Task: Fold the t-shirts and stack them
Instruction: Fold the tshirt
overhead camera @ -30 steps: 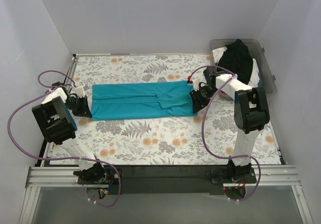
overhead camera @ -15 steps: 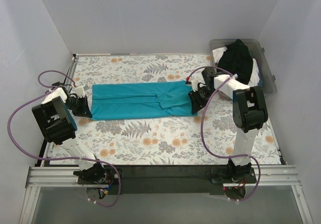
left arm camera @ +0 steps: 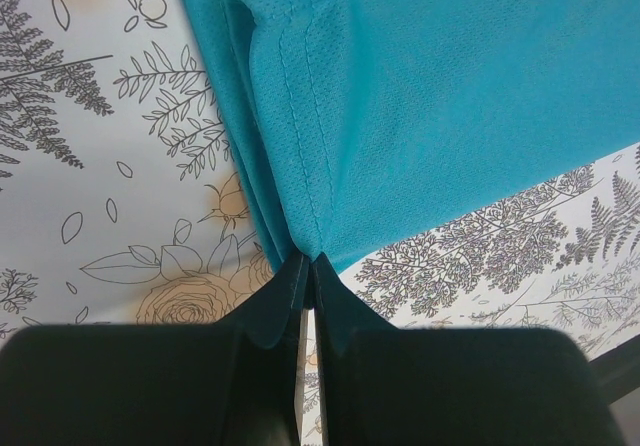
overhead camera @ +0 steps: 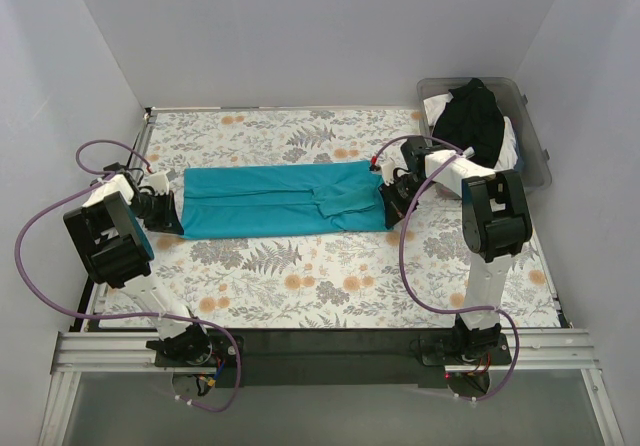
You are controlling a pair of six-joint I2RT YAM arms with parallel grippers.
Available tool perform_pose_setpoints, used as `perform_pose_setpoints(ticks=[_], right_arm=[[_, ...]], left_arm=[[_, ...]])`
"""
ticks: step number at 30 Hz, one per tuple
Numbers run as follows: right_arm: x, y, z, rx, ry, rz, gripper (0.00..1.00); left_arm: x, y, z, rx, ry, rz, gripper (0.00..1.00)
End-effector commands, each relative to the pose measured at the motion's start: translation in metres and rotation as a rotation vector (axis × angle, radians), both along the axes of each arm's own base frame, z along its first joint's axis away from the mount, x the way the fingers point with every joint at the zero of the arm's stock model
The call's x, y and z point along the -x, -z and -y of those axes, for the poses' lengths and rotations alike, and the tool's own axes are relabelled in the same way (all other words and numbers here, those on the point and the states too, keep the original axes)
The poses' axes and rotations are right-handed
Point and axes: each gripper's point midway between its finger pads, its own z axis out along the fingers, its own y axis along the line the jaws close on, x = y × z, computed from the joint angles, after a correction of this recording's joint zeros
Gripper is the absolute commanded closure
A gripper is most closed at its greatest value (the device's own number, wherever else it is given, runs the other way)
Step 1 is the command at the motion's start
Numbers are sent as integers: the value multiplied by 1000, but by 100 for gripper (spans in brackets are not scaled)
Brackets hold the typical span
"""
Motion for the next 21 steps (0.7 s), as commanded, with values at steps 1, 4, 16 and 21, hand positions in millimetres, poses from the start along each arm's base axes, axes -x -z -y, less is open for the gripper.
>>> perform_pose_setpoints(ticks=[1, 4, 16, 21], right_arm=[[-4, -17, 1, 4, -3, 37, 99], [-6, -25, 6, 25, -10, 66, 99], [10, -17, 6, 54, -59, 2, 87], [-3, -51, -3, -1, -40, 75, 48]], left_arm=[[-6, -6, -10, -43, 17, 30, 100], [-7, -7, -13, -57, 22, 33, 100], [-3, -12, -11, -35, 61, 21, 96], [-27, -72, 4, 31, 116, 207, 67]])
